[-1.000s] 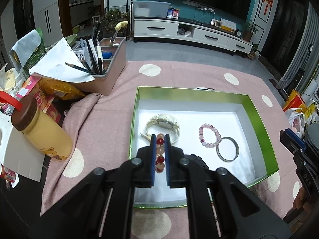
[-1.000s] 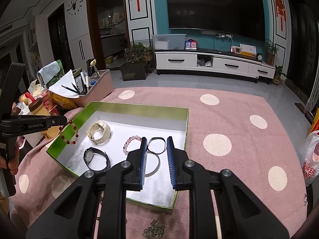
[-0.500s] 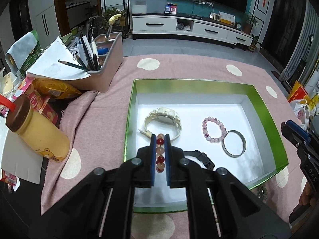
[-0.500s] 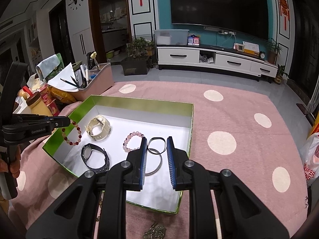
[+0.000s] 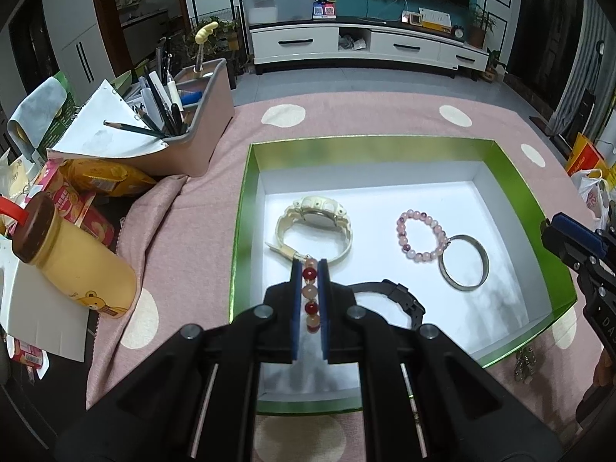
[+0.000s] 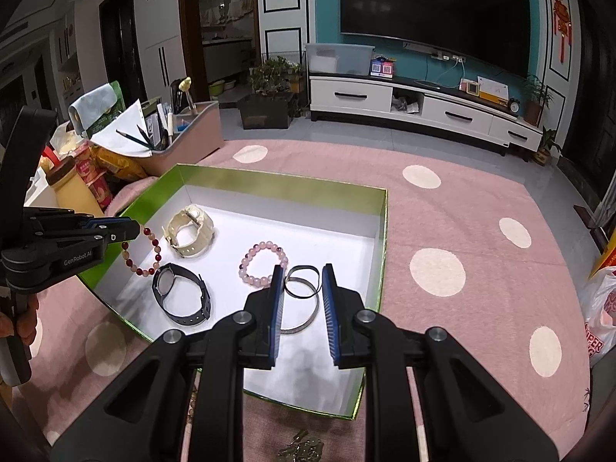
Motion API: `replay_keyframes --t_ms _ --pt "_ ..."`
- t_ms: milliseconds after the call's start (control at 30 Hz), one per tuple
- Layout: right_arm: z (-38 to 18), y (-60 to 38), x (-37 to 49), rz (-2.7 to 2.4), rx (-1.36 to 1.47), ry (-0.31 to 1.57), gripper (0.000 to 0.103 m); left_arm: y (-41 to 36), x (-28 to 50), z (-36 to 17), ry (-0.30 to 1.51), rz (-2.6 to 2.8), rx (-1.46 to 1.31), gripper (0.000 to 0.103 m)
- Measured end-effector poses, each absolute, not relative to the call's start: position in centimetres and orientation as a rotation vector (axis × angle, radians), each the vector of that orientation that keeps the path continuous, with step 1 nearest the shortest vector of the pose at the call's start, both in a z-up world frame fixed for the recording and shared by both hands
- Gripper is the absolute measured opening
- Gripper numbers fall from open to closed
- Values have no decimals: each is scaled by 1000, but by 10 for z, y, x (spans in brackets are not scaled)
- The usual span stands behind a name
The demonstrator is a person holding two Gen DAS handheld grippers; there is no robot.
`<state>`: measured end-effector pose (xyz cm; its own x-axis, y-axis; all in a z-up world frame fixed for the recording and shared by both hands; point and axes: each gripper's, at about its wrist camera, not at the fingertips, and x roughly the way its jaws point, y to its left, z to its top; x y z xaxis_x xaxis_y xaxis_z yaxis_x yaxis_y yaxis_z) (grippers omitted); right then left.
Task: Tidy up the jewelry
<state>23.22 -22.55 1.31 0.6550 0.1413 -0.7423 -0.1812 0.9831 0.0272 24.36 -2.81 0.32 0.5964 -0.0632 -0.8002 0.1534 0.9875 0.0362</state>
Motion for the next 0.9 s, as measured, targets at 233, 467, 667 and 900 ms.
replay_keyframes --t_ms 233,467,667,900 --pt "8 -225 235 185 -52 859 19 -31 244 -4 937 -125 117 7" --pt "4 -222 238 188 -58 875 19 -31 245 -10 950 -123 126 7" --pt "1 -221 239 189 -60 885 19 -31 246 -11 951 -120 128 8" --pt "-1 -221 241 194 -47 895 20 -29 247 -13 950 -117 124 8"
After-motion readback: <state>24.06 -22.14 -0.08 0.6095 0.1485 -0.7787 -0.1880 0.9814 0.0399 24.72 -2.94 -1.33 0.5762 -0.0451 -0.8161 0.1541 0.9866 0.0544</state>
